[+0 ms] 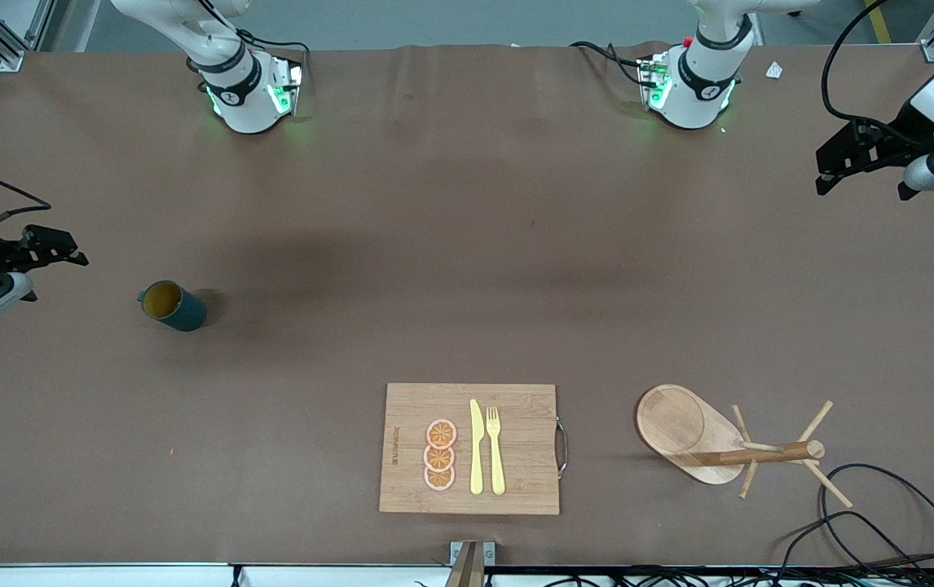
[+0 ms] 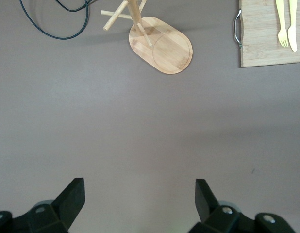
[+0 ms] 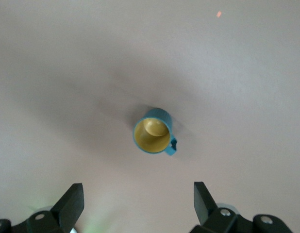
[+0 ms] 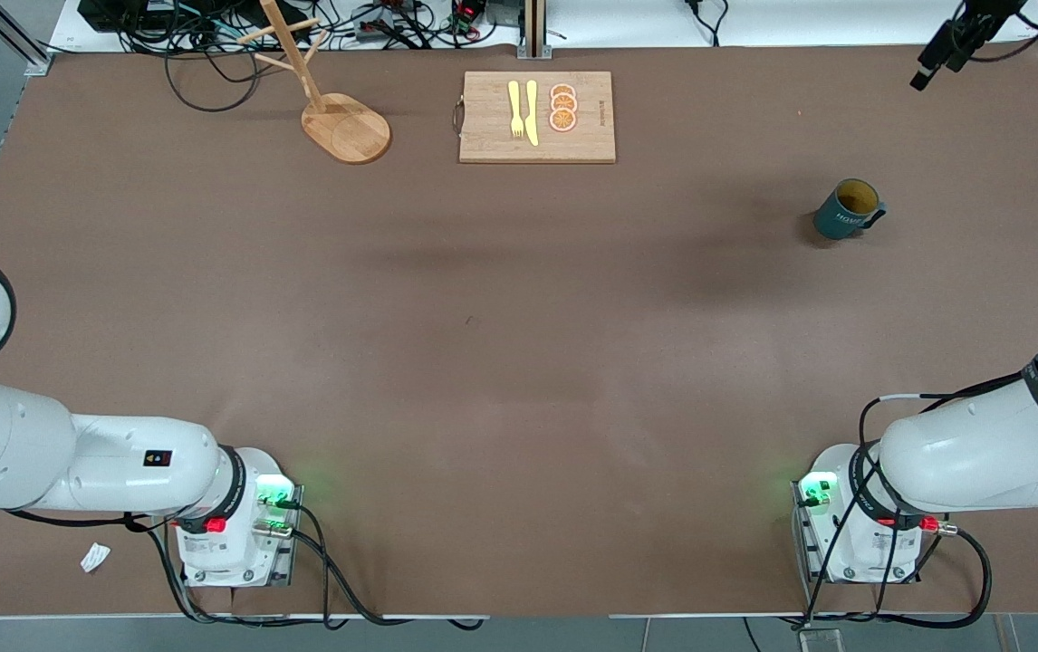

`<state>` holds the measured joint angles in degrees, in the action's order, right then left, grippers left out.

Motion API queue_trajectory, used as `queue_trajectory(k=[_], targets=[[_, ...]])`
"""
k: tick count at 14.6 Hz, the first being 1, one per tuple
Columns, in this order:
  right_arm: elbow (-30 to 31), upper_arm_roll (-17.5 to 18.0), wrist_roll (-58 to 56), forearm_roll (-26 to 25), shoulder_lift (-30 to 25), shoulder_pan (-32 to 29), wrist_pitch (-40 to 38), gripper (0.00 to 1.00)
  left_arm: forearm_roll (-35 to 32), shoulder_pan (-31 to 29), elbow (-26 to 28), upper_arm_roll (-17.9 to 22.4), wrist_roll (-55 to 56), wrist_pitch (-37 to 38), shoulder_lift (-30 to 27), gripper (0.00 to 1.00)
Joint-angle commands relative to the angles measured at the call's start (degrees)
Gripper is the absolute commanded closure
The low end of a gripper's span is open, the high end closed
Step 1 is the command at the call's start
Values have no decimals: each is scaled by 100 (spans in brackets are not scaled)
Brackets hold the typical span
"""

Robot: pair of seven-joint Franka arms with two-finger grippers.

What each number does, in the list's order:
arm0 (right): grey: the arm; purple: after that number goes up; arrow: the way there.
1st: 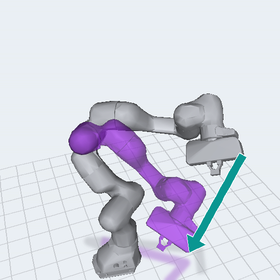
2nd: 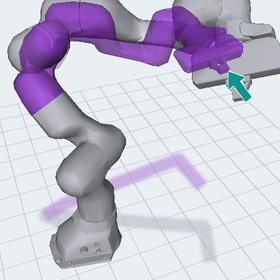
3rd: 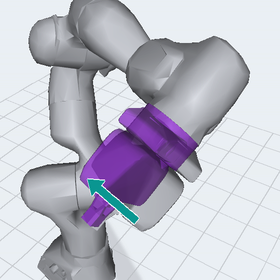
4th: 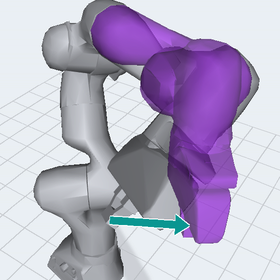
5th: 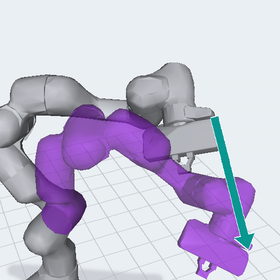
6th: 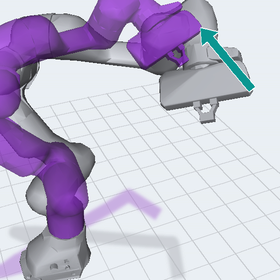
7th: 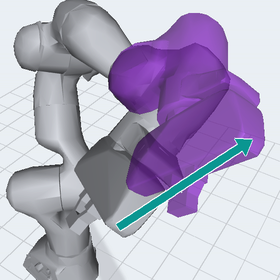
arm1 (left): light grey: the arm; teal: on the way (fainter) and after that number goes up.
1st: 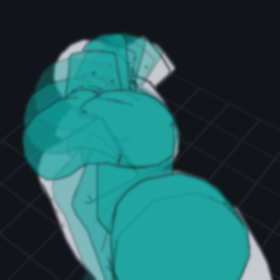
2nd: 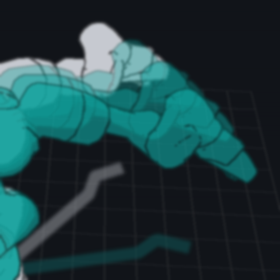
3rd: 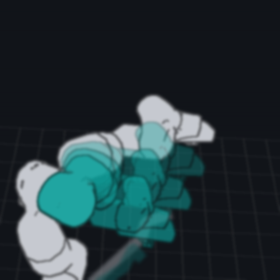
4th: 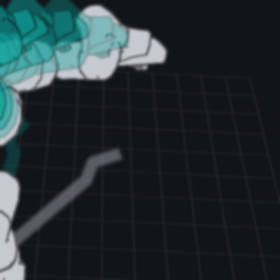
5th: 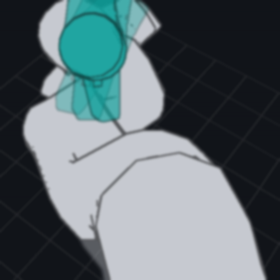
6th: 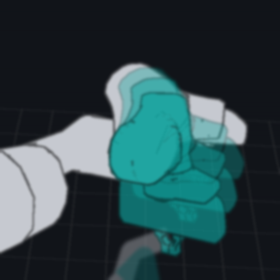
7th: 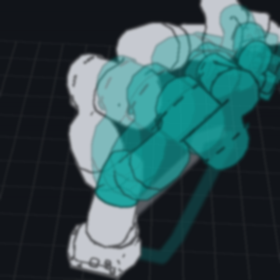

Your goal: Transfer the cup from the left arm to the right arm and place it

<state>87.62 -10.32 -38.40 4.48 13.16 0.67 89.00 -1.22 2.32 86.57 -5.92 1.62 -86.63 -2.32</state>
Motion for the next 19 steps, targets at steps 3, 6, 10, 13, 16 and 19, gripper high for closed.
queue_trajectory(k=[3, 6, 10, 13, 16, 19], targets=[[-552, 39, 2027, -79, 19, 187, -305, 0, 8, -29, 36, -6, -118, 50, -67, 0], [-1122, 39, 2039, -483, 37, 328, -796, 0, -1, -29, 53, 3, -109, 58, -67, 0], [-1353, 30, 2047, -501, 55, 328, -832, 0, -1, -29, 44, 20, -74, 58, -67, 0], [-1318, 39, 2353, -423, 11, 381, -850, 0, -1, -64, 53, 47, 14, 111, -110, 0], [-1266, 56, 3363, -325, -85, 416, -1122, 0, -1, -91, 71, 38, 49, 190, -146, 0], [-819, 65, 3664, -325, -480, 513, -1070, 0, -1, -91, 10, 47, 6, 199, -102, 0]])
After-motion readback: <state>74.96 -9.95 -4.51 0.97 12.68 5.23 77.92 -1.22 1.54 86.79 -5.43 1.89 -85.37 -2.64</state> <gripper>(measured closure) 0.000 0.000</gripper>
